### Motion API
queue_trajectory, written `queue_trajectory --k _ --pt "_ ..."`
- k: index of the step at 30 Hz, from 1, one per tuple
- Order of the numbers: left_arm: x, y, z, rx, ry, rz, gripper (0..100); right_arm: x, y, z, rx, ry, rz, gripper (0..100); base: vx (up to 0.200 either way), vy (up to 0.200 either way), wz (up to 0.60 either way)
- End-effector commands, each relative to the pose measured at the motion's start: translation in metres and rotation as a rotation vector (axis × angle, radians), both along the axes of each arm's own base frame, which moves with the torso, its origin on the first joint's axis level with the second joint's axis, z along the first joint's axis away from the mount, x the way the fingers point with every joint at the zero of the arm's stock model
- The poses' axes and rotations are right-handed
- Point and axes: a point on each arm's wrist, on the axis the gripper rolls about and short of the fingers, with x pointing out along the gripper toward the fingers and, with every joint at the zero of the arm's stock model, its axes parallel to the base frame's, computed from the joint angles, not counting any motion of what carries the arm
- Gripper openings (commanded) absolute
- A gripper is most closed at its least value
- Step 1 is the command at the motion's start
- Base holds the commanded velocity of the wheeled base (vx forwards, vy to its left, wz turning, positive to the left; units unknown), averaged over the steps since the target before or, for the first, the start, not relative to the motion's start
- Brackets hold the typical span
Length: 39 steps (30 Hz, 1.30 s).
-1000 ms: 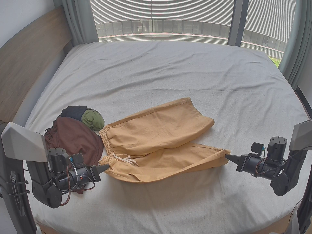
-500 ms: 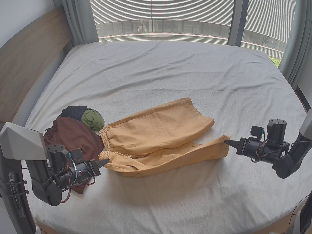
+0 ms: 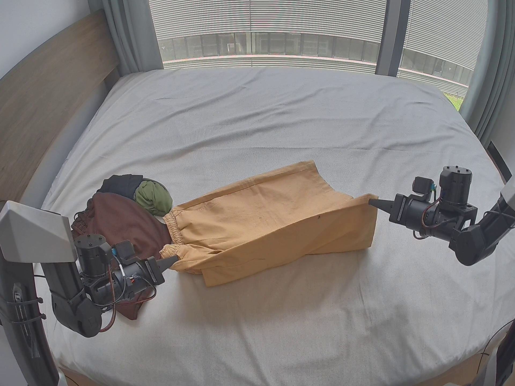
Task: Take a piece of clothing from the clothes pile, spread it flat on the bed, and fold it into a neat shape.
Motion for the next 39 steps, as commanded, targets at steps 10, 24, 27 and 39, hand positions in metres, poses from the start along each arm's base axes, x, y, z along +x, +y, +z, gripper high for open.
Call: queue_trajectory --k 10,24,27,39 --pt "0.010 0.000 0.005 -0.057 -0.004 0.080 0 0.038 0.004 0.043 0.008 -0.064 -0.004 0 0.000 0.000 0.00" --pt "0.023 0.000 0.013 -0.105 -0.033 0.152 0 0.076 0.013 0.055 0.009 -0.072 0.005 0 0.000 0.000 0.00" --pt "0.026 0.000 0.014 -0.114 -0.040 0.181 0 0.084 0.014 0.057 0.009 -0.070 0.005 0 0.000 0.000 0.00" --pt "0.031 0.002 0.016 -0.134 -0.049 0.202 0 0.105 0.030 0.060 0.012 -0.080 0.028 0 0.000 0.000 0.00"
